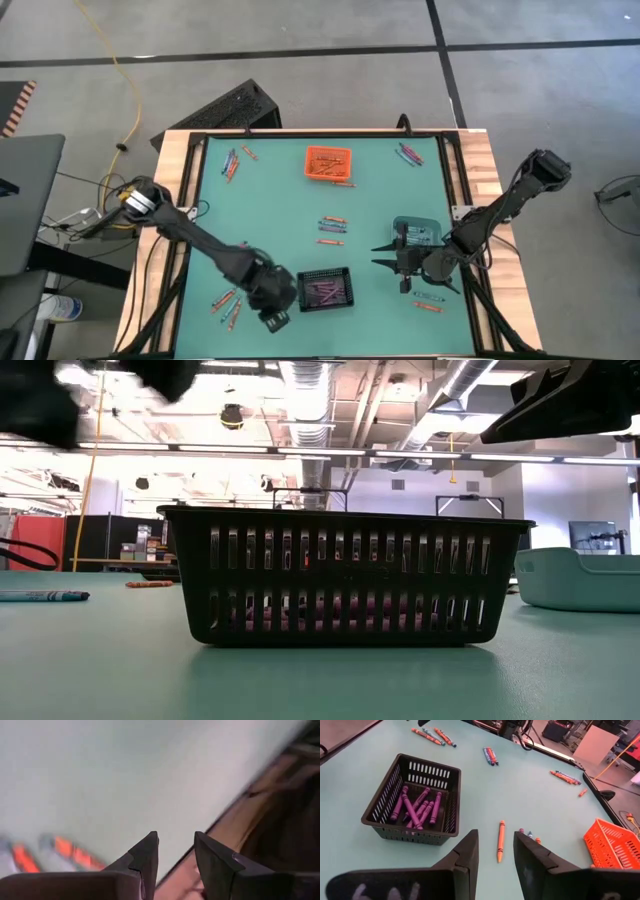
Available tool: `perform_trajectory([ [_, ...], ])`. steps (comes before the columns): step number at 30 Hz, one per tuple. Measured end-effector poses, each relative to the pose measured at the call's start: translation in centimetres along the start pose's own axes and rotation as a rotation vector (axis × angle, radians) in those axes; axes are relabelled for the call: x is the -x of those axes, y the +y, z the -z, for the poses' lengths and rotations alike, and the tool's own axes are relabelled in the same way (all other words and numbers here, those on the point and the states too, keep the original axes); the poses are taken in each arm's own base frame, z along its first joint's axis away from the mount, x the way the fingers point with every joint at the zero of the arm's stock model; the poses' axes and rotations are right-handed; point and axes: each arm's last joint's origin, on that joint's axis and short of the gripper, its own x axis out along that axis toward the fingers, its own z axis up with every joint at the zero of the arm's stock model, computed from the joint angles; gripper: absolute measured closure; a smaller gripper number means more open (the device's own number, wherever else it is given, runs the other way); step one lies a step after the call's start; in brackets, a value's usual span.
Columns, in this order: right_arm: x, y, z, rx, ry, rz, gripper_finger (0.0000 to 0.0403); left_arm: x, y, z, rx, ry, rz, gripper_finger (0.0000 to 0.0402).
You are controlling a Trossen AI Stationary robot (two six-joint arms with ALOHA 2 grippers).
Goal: Sort crayons
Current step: Put the orange crayon into the orange bin
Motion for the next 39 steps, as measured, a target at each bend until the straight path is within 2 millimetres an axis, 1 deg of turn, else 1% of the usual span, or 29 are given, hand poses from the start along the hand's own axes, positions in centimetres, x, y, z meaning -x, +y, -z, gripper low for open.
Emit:
perform_trajectory([
  [4, 0.0, 0.0, 0.0, 0.021, 0.0, -0.009, 0.0285, -1.7, 1.0, 1.5, 0.17, 0.013, -0.043, 0.0287],
  [6, 0.0, 0.1, 0.0, 0.049, -0.001, -0.019, 0.0285, -2.5, 1.7, 2.2, 0.22, 0.003, -0.068, 0.0287],
  [11, -0.1, -0.1, 0.0, 0.116, 0.0, -0.019, 0.0285, -3.5, 2.1, 3.6, 0.29, 0.014, -0.083, 0.0287],
  [14, -0.5, -0.6, 0.0, 0.129, 0.01, 0.002, 0.0285, -3.8, 2.3, 4.1, 0.298, 0.008, -0.096, 0.0287],
  [17, -1.0, -1.3, 0.1, 0.121, 0.023, 0.023, 0.0285, -4.2, 2.9, 4.6, 0.336, 0.007, -0.128, 0.0287],
  [20, -1.5, -2.0, 0.1, 0.104, 0.034, -0.011, 0.0285, -4.5, 3.4, 4.9, 0.38, 0.035, -0.147, 0.0287],
  [25, -2.2, -2.9, 0.3, 0.081, 0.046, -0.038, 0.0285, -5.2, 4.0, 5.6, 0.4, 0.039, -0.156, 0.0287],
  [31, -2.4, -3.3, 0.3, 0.07, 0.05, -0.044, 0.0285, -5.8, 4.8, 6.0, 0.4, 0.042, -0.174, 0.0288],
  [39, -2.5, -3.3, 0.2, 0.066, 0.044, -0.061, 0.0285, -5.8, 4.9, 6.0, 0.395, 0.043, -0.177, 0.0288],
])
